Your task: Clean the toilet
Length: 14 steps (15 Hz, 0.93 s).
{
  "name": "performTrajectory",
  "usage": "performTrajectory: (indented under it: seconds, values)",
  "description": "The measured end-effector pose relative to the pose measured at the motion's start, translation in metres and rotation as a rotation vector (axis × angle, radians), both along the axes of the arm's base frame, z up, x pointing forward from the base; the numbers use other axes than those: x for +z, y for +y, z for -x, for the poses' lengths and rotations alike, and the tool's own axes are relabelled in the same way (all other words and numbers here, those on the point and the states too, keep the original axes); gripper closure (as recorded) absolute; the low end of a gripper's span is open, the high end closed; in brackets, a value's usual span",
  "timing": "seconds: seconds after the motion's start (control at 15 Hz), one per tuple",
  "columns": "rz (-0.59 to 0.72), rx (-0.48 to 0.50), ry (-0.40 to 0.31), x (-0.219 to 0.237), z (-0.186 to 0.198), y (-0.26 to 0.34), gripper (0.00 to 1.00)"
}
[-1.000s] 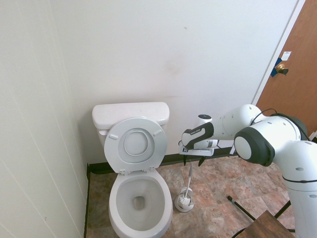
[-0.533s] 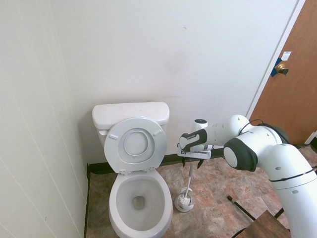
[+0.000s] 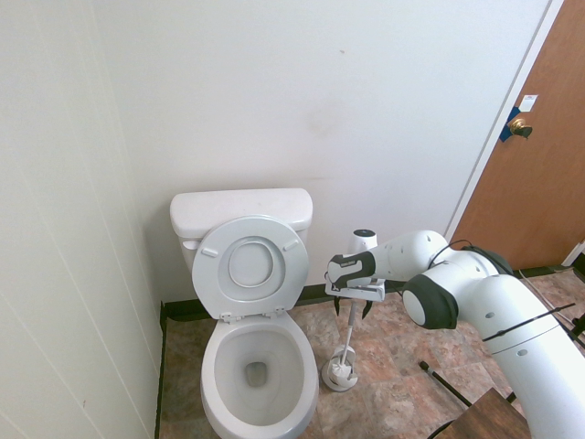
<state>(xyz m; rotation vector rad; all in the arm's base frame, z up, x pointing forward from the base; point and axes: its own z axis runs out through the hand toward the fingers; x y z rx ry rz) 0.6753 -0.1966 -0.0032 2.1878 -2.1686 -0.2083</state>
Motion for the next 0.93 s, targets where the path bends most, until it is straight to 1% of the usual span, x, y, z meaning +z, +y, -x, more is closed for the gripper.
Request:
performTrajectory:
  seconds: [0.27, 0.6, 0.93]
  values:
    - [-0.005, -0.010, 0.004, -0.006, -0.004, -0.010, 1.00]
    - [-0.015, -0.004, 0.015, -0.017, -0.006, -0.005, 1.00]
    - [-0.017, -0.010, 0.011, -0.020, -0.010, -0.001, 1.00]
